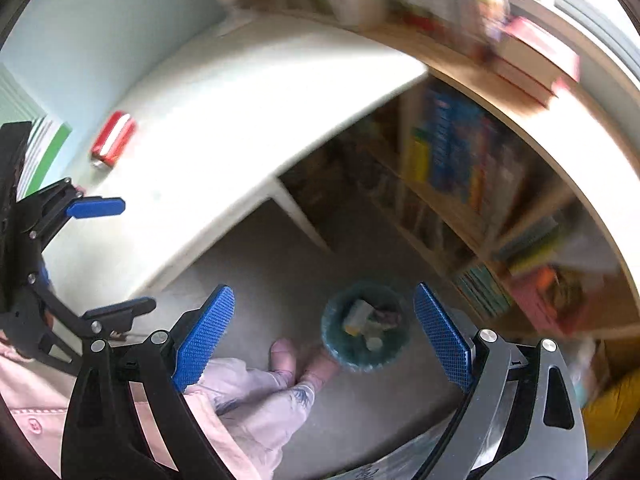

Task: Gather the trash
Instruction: 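Swing both open tools back over the table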

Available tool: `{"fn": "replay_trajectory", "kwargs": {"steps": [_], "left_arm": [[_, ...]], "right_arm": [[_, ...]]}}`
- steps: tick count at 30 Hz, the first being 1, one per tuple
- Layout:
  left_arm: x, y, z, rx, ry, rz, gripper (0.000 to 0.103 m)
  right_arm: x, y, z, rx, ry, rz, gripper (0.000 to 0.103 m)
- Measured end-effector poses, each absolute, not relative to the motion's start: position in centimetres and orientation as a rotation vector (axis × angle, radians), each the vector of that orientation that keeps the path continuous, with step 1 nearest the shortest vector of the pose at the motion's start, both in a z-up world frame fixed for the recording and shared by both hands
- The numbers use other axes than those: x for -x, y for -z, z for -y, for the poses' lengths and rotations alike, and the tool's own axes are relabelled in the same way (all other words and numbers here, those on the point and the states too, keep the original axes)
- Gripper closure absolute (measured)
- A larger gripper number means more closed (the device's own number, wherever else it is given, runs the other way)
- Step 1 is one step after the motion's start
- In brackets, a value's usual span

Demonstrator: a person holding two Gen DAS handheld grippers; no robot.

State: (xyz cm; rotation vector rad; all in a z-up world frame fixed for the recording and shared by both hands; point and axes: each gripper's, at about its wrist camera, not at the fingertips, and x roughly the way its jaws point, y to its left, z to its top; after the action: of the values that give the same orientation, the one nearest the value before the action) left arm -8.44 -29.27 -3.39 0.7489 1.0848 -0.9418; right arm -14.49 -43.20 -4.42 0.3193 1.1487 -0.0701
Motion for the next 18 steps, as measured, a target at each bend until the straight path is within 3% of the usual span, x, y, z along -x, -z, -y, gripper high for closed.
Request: {"fn": "replay_trajectory", "kwargs": {"steps": [18], "left_arm": [[-0.3, 1.5, 13.2, -0.464, 0.477, -1.119, 0.007]], "right_arm": [[1.1, 1.0, 29.9, 0.078, -0.372, -1.158, 0.012]]}}
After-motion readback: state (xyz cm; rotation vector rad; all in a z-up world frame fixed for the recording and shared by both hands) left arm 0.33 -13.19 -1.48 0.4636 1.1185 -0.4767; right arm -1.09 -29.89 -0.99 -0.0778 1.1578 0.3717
